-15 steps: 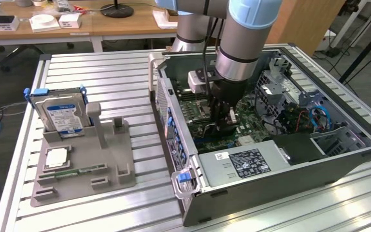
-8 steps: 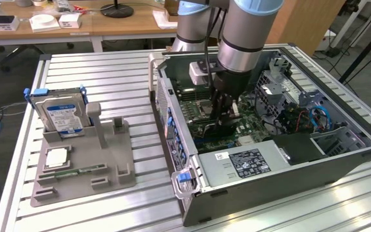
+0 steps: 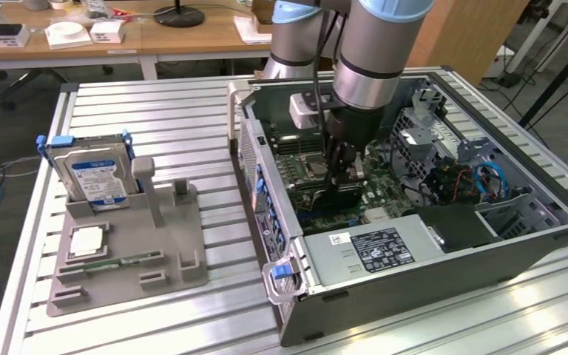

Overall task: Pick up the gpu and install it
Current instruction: 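Insert the gpu into the slot, then press down on the gpu until it lock into place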

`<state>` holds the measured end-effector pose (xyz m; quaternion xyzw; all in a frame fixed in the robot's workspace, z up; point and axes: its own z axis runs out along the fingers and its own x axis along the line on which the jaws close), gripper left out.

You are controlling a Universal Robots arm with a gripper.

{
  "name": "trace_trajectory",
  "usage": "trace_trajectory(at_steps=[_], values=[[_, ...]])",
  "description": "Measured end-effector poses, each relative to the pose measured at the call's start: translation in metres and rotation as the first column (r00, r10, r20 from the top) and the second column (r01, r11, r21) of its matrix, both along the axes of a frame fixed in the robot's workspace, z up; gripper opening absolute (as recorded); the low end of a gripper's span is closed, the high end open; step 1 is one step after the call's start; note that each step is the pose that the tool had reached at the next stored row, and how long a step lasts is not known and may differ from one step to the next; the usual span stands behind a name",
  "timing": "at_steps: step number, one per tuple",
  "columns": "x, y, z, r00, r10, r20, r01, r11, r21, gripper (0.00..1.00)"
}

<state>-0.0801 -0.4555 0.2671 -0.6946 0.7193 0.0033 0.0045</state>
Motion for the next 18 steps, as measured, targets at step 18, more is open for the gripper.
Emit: trace_trajectory(at_steps=[18], values=[[0.0000, 0.0031, -0.0001, 1.0000, 0.000, 0.0001, 0.000, 1.0000, 0.0000, 0.11]])
